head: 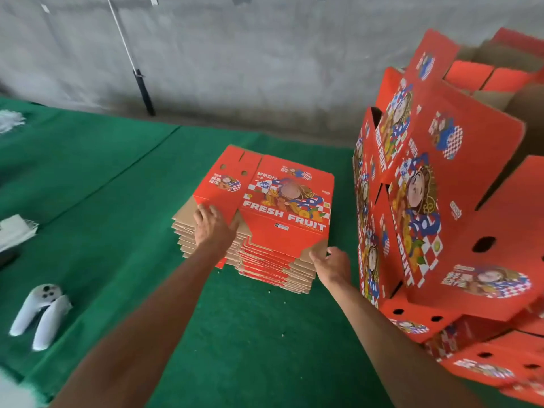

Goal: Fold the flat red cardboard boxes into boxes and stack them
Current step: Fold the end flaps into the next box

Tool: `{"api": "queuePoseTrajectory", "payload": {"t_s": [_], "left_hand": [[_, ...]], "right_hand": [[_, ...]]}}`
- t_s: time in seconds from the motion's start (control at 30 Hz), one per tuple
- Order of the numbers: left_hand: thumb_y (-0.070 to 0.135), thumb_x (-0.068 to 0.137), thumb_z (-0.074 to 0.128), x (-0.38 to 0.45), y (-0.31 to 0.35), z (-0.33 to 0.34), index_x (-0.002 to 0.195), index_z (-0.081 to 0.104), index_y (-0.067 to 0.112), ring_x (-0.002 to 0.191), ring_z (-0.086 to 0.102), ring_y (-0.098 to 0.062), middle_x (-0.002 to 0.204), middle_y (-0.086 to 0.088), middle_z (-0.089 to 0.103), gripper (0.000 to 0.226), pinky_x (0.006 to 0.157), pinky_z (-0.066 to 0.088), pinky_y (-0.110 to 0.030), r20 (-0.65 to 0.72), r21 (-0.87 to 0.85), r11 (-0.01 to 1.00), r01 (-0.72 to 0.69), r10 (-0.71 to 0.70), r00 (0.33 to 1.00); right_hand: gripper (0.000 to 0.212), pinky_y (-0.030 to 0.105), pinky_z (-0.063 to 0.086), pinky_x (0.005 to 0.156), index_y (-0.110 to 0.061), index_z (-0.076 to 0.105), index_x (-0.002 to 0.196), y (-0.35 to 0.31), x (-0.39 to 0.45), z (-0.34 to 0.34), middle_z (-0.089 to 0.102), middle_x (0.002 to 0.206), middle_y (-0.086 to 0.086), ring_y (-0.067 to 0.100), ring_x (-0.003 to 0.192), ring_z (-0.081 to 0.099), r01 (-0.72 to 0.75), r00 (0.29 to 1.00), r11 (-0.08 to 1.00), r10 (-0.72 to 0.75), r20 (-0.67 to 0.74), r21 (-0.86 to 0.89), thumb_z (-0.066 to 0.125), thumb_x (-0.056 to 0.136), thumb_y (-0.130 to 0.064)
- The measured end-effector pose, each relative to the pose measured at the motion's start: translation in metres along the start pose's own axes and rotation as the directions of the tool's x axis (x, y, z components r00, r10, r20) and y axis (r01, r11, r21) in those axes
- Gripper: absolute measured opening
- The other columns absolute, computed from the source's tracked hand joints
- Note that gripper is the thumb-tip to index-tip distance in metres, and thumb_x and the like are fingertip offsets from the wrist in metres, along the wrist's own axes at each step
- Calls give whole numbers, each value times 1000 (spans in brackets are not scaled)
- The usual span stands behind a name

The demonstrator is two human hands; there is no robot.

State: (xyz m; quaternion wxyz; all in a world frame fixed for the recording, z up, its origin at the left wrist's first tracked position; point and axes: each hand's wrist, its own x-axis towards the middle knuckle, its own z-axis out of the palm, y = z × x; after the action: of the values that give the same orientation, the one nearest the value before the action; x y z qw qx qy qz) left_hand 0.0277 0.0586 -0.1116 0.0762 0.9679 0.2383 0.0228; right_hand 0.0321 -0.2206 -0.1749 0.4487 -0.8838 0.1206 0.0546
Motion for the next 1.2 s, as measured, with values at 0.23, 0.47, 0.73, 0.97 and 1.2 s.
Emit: {"api": "queuePoseTrajectory", "payload": {"t_s": [0.23,0.47,0.73,0.97,1.2], "left_hand": [[47,110,30,11,-6,-3,152,30,-8,140,43,-41,152,-30,42,69,117,39,-47,33,315,937,-150,147,989],[16,109,39,5,-5,-40,139,45,0,107,68,-26,122,-14,64,34,88,58,-33,-111,284,929,-235,275,955],[17,98,59,-71,-56,-133,108,71,12,77,67,-42,86,-20,73,17,72,56,-45,-510,-402,872,-280,41,859],[40,97,58,-179,-91,-206,68,40,11,57,28,-19,58,-8,38,45,52,32,-37,-675,-573,700,-425,-109,730],[12,94,58,-276,-82,-233,108,67,20,86,65,4,94,20,73,19,77,51,-13,-661,-704,465,-536,-156,734]], "right_hand": [[49,33,45,78,-7,52,114,-20,-9,7,53,117,9,20,96,54,32,990,987,-10,-140,155,80,86,-35],[43,40,63,81,-20,44,128,-41,-45,-10,64,115,3,21,103,68,235,971,865,-191,-144,442,71,95,-12],[47,-5,38,85,-11,59,142,-82,-107,-73,56,123,3,-22,109,48,574,791,797,-481,-377,188,65,97,-3],[32,2,43,86,-15,67,135,-114,-186,-157,70,121,-19,-16,109,60,708,700,610,-546,-460,355,61,104,-21],[20,26,48,73,-18,71,101,-91,-254,-257,72,81,-6,11,78,65,761,642,643,-728,-241,86,56,97,-30]]}}
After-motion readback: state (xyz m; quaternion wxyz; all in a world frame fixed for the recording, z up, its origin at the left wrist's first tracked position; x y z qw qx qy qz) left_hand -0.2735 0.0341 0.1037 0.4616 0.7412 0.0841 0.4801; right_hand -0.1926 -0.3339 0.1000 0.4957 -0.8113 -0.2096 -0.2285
